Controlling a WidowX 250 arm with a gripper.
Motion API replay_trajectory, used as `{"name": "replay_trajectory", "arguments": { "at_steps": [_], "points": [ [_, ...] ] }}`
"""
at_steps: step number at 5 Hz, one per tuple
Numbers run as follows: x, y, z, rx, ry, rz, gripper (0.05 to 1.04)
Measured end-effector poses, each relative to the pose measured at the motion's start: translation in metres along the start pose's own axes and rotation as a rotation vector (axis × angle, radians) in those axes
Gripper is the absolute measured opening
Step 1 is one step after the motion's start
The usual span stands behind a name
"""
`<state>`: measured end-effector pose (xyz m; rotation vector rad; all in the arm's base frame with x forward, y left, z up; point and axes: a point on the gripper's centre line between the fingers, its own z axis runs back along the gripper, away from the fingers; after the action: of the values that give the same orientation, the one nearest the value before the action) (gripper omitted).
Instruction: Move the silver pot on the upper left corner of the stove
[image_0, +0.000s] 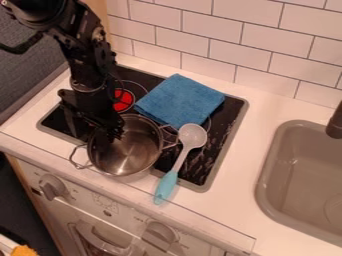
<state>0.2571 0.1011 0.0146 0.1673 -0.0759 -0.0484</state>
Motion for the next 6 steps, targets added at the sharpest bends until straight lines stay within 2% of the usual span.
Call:
{"name": "replay_trajectory", "arguments": {
  "at_steps": [1, 2, 3, 4, 5, 6],
  "points": [
    [0.005, -0.006, 0.000, -0.014, -0.004, -0.001, 0.350],
    [0.008, -0.013, 0.001, -0.037, -0.007, -0.005, 0.160],
    [0.017, -0.017, 0.008, -0.061, -0.011, -0.001, 0.095],
    [0.031, -0.004, 0.024, -0.117, -0.017, 0.054, 0.080],
    [0.047, 0.039, 0.054, -0.182, -0.070, 0.196, 0.078],
    [0.060, 0.083, 0.060, -0.214, -0.055, 0.299, 0.078]
  ]
}}
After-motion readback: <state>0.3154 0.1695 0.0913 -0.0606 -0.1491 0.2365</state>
